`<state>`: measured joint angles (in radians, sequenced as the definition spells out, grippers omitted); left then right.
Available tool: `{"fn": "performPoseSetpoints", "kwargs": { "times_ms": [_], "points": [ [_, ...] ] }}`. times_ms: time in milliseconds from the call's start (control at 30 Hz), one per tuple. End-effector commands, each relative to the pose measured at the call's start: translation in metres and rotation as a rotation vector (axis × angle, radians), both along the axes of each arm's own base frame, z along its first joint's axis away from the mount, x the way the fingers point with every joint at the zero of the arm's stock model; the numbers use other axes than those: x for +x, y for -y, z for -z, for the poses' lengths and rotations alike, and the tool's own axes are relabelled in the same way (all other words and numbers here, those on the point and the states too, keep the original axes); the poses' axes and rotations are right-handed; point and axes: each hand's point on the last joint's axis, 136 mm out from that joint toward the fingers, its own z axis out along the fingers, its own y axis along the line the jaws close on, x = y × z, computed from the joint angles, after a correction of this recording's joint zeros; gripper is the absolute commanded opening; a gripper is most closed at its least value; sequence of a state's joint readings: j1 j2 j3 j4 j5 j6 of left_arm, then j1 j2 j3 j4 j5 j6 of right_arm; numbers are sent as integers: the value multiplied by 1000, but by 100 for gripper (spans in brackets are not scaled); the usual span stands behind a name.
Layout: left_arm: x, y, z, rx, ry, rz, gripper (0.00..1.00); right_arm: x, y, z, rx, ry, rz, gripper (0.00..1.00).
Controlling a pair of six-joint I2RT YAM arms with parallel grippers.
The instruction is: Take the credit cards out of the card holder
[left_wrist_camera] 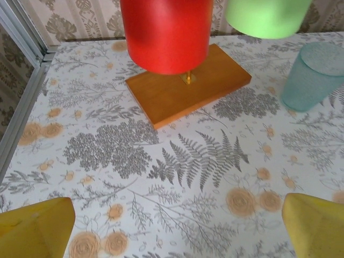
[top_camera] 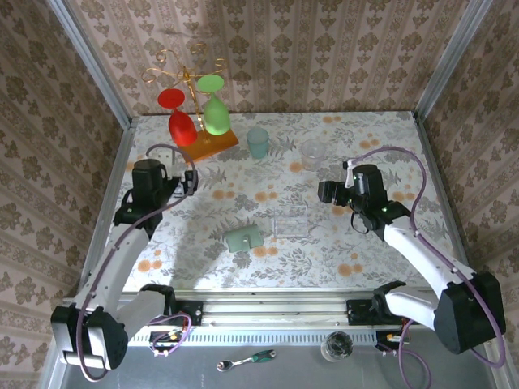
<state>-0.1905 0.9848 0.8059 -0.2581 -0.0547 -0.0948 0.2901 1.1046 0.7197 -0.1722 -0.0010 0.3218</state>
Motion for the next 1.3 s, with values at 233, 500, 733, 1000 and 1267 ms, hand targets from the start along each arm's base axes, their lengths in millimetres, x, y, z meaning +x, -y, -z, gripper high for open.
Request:
{"fn": "performPoseSetpoints", "kwargs": {
  "times_ms": [233,500,733,1000,1267],
  "points": [
    [-1,6,4,-151,-86,25,100,-11,-28,10,40,-187,-11,75],
    [10,-13,23,-215,-216,-29,100,-13,-47,33,1,-339,-28,55],
    [7,-23,31,-181,-248,-63,100,-15,-60,58,0,-445,-41,47],
    [6,-21,29,-163,-245,-56,100,-15,-72,70,-16,-496,-36,38],
    [3,-23,28,-139,-239,-57,100,-18,-75,84,-49,-519,15,31]
  ]
}}
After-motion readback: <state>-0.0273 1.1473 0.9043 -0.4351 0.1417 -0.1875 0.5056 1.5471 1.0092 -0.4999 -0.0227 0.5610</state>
